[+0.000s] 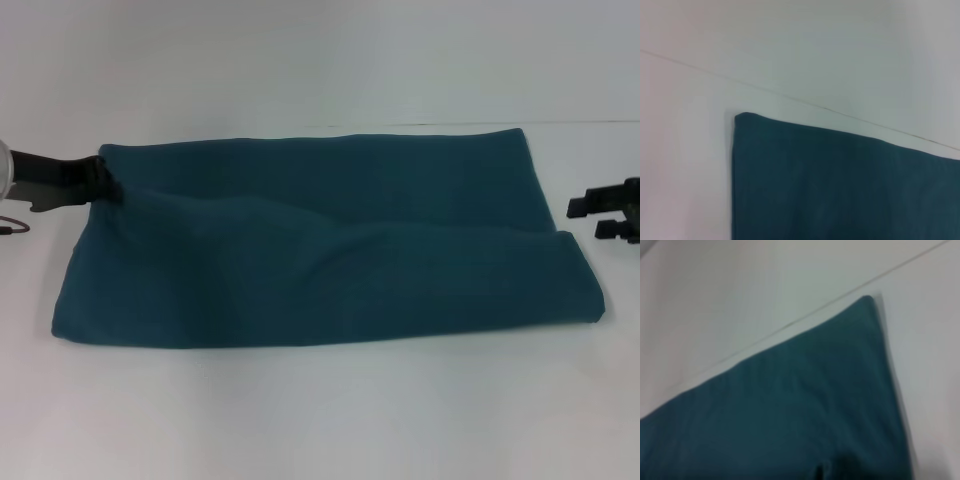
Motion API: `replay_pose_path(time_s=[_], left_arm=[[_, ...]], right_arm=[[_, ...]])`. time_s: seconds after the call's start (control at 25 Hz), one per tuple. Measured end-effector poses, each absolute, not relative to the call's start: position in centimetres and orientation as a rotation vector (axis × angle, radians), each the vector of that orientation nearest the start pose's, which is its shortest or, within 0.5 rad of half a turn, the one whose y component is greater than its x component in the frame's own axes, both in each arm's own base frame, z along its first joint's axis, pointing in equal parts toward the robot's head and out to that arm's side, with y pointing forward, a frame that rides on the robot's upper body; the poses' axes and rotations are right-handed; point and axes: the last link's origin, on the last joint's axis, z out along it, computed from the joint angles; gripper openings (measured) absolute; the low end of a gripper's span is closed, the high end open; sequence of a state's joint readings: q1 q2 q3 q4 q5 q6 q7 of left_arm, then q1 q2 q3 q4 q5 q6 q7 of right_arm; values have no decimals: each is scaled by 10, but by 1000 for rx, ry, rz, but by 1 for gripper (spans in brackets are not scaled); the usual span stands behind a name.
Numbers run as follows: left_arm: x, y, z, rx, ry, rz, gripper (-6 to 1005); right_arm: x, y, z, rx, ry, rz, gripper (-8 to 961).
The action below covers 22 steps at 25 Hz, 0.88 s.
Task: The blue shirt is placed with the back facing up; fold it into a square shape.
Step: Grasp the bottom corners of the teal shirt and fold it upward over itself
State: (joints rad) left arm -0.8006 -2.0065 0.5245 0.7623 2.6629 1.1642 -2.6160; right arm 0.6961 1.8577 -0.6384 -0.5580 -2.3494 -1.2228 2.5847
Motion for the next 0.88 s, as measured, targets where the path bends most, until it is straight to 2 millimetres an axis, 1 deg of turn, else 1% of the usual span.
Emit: replay_pose_path(time_s=[0.04, 0.24, 0.56, 0.88], left_arm=[[-277, 433, 67, -1882, -1668, -255, 29], [-277, 433, 66, -1884, -1670, -255, 29], [-277, 433, 65, -1878, -1666, -259, 29], [-281, 432, 65, -1864, -1664, -259, 29]], right_arm=[[314, 407, 78, -1867, 1879, 383, 469], [314, 410, 67, -1853, 1871, 376, 613], [311, 416, 45, -1838, 1841, 346, 608], [305, 420, 34, -1846, 1844, 340, 604]])
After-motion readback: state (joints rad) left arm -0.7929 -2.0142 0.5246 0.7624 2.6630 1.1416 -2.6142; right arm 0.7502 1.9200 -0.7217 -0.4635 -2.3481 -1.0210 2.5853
